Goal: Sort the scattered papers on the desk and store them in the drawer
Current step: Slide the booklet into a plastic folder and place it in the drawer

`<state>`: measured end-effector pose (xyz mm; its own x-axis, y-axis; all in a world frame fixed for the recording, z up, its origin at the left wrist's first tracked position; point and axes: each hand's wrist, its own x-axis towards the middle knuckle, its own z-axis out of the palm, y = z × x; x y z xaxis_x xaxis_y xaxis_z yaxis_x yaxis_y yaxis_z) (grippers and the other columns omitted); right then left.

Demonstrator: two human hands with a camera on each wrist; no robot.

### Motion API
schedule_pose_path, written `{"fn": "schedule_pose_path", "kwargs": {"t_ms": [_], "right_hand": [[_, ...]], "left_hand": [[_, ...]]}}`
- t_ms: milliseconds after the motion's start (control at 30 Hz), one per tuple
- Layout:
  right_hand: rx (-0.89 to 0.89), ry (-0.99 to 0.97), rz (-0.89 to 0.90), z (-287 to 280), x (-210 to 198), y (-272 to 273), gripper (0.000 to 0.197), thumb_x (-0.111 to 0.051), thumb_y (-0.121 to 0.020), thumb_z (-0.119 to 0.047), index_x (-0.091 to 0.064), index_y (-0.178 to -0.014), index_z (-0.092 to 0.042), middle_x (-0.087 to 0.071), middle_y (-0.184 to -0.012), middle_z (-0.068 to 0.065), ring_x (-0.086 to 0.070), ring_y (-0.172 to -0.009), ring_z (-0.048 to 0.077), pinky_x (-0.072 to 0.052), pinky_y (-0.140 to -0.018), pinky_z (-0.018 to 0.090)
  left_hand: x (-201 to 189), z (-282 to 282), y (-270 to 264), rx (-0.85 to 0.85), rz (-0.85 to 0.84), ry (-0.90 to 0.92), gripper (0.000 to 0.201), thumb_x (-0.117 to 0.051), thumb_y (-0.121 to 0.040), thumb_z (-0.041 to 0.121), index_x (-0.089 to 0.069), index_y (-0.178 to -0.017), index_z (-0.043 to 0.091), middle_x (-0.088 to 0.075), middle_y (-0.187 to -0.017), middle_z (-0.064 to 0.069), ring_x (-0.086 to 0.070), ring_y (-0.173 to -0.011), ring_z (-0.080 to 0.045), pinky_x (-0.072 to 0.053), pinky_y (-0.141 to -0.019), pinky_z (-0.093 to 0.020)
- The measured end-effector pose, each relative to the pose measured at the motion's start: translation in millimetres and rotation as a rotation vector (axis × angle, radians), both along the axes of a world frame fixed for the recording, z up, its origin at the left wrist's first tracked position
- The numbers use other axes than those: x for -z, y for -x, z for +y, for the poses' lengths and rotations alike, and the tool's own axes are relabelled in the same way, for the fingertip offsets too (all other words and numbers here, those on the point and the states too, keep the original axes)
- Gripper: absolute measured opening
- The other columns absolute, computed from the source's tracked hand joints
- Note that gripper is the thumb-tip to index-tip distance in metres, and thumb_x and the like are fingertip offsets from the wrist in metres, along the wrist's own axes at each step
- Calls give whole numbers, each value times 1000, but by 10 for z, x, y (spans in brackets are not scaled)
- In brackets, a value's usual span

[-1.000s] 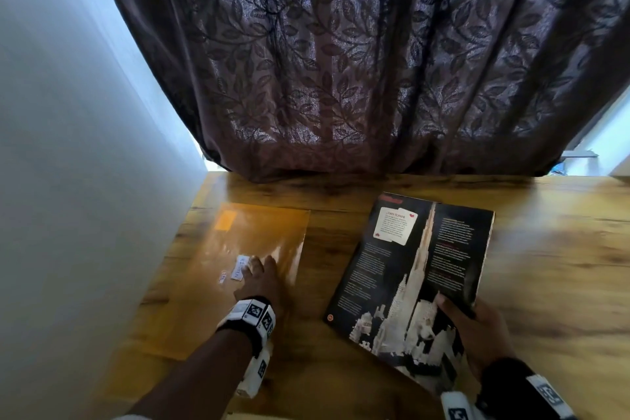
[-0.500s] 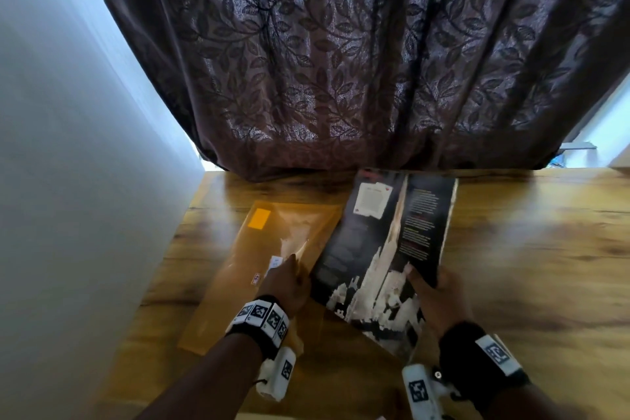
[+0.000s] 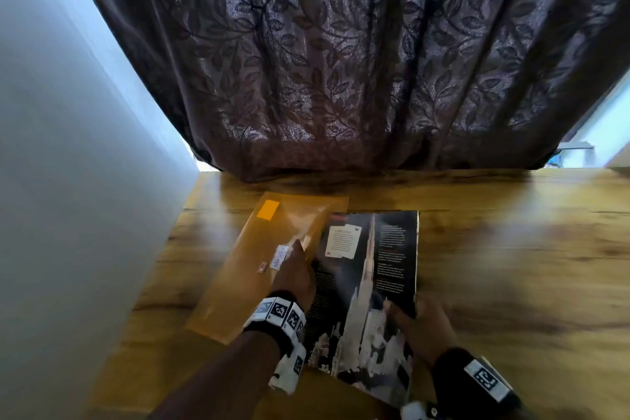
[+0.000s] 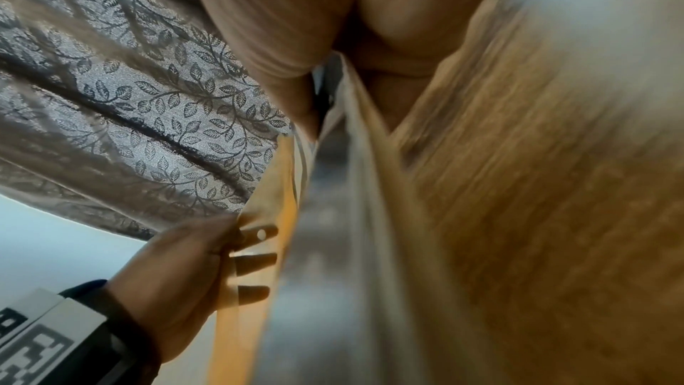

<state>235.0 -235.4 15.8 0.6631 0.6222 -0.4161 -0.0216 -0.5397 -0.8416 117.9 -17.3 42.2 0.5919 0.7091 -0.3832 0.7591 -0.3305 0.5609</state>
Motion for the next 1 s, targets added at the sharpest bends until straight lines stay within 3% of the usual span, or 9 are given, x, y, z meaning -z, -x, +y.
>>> {"fn": "schedule_pose_path", "kwargs": {"t_ms": [67, 167, 367, 533, 700, 767, 833, 900, 1000], "right_hand": [[17, -5, 3, 33, -6, -20, 13, -66, -95, -28, -71, -92, -16, -77, -80, 2, -74, -76, 18, -62, -78, 45], [37, -19, -27, 155, 3, -57, 7, -66, -95, -28, -70, -96, -22, -77, -84, 0, -74, -77, 17, -63, -72, 39], [7, 24, -89, 441, 50, -110, 18, -64, -93, -40, -71, -103, -27, -76, -94, -6, -72, -84, 15, -61, -76, 38], [62, 119, -100, 289, 23, -211, 18, -63, -95, -39, -70, -87, -24, -72, -82, -3, -67, -72, 13, -50, -59, 26], [-7, 128, -78, 301, 157, -216, 25, -73, -88, -40, -77, -74, -19, -76, -74, -3, -72, -71, 17, -58, -67, 32], [-17, 111, -64, 367, 172, -185, 24, -73, -90, -37, -77, -73, -20, -76, -71, -2, -73, -69, 16, -61, -66, 34], [-24, 115, -84, 397, 148, -177, 22, -71, -92, -35, -77, -75, -22, -75, -72, -2, -72, -67, 14, -58, -60, 27], [-31, 120, -121, 385, 152, -193, 19, -69, -93, -34, -77, -78, -24, -74, -74, -5, -70, -69, 11, -53, -58, 24], [31, 109, -176, 345, 189, -243, 13, -68, -92, -38, -73, -99, -28, -74, -96, -4, -69, -83, 12, -60, -77, 38]], "left_hand": [[-20, -115, -51, 49, -36, -62, 56, -36, -102, 20, -14, -154, 12, -49, -142, -19, -52, -125, -31, -39, -99, -31], [-78, -341, -162, 136, -35, -183, 55, -42, -100, 17, -23, -151, 11, -58, -129, -22, -58, -114, -37, -44, -94, -39], [-72, -516, -339, 213, -46, -93, 58, -35, -103, 21, -12, -155, 12, -48, -144, -17, -54, -121, -32, -41, -105, -41], [-113, -418, -274, 238, -19, -152, 64, -35, -102, 21, -1, -156, 13, -42, -149, -14, -51, -127, -26, -41, -100, -35], [-72, -499, -318, 234, -154, -81, 71, -37, -99, 21, 6, -154, 32, -66, -97, -10, -64, -82, -21, -56, -80, -44], [-59, -555, -379, 258, -141, -114, 73, -40, -99, 17, 6, -155, 27, -65, -99, -14, -63, -83, -23, -53, -79, -39], [-51, -575, -411, 268, -123, -93, 76, -42, -99, 12, 8, -155, 23, -64, -106, -19, -58, -83, -21, -48, -79, -32], [-43, -567, -393, 263, -135, -93, 78, -43, -98, 14, 10, -154, 27, -65, -105, -17, -63, -85, -23, -52, -81, -35], [-34, -538, -345, 260, -185, -56, 81, -42, -98, 16, 14, -152, 37, -63, -86, -9, -64, -76, -18, -57, -75, -39]]}}
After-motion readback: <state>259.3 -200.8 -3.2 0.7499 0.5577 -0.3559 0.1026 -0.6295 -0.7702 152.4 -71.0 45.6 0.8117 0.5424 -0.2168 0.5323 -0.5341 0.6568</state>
